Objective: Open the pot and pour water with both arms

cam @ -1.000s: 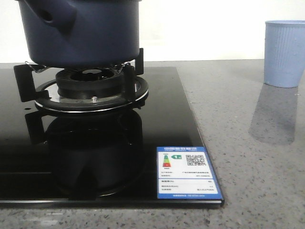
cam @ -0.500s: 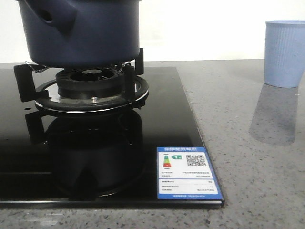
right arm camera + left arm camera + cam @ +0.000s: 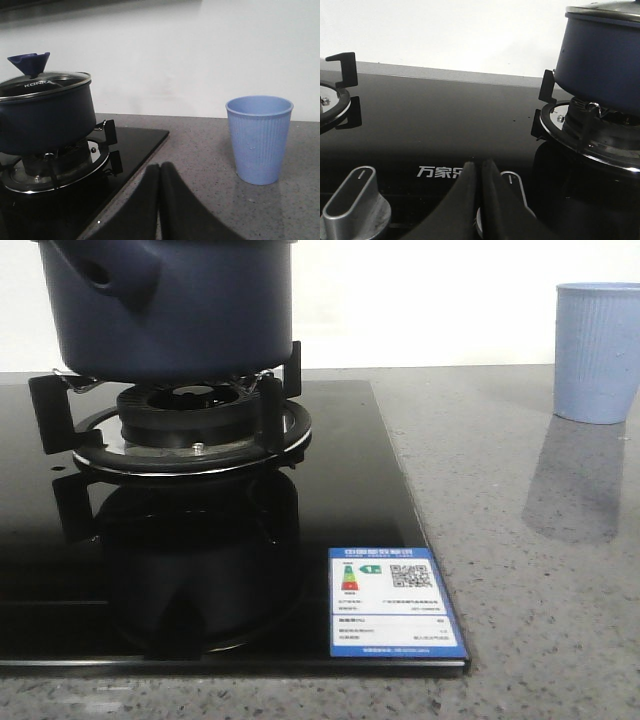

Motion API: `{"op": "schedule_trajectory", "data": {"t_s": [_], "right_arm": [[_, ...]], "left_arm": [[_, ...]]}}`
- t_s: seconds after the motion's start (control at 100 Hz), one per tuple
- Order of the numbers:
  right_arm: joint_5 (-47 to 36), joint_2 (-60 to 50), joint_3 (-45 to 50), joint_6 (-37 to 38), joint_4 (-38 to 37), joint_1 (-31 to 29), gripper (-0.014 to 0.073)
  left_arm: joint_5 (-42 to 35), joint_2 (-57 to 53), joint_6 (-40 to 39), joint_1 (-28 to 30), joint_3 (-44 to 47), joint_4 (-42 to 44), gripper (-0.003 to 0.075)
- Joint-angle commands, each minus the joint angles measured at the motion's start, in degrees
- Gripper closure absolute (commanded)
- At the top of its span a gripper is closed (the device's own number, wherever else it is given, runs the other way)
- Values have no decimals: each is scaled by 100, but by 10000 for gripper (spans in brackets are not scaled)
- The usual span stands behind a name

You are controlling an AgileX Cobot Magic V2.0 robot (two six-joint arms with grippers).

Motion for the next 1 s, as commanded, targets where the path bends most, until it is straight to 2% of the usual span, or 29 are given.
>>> {"op": "schedule_trajectory", "data": {"t_s": [0.0,0.24,0.38,0.44,0.47,0.48,0.49,0.52,0.56,0.64,0.66,0.71,0.74,0.99], "right_arm": [[159,49,-154,-11,-138,-27,650],[448,49,-154,-11,-138,-27,650],[552,49,-154,-615,13,-27,650],[605,49,-154,-1520,963,-27,650],[619,60,-154,-2436,1578,-27,650],[619,60,-154,-2852,1922,-27,650],[619,60,-154,-2852,2107,-27,650],[630,60,-154,-3953,2920,-27,650],[719,60,-154,-5075,4302,-27,650],[1249,60,-154,-7776,7228,-27,650],[1383,60,-154,-8363,7798,-27,650],[1617,60,-154,-9437,8652,-27,650],[1735,60,-154,-9603,8887,-27,650],[1737,60,-154,-9605,8731,-27,650]], "left_arm": [[-441,-156,-53,21,183,-26,739],[-441,-156,-53,21,183,-26,739],[-441,-156,-53,21,183,-26,739],[-441,-156,-53,21,183,-26,739],[-441,-156,-53,21,183,-26,739],[-441,-156,-53,21,183,-26,739],[-441,-156,-53,21,183,-26,739],[-441,-156,-53,21,183,-26,739],[-441,-156,-53,21,183,-26,739],[-441,-156,-53,21,183,-26,739],[-441,-156,-53,21,183,-26,739],[-441,-156,-53,21,183,-26,739],[-441,-156,-53,21,183,-26,739],[-441,-156,-53,21,183,-26,739]]}}
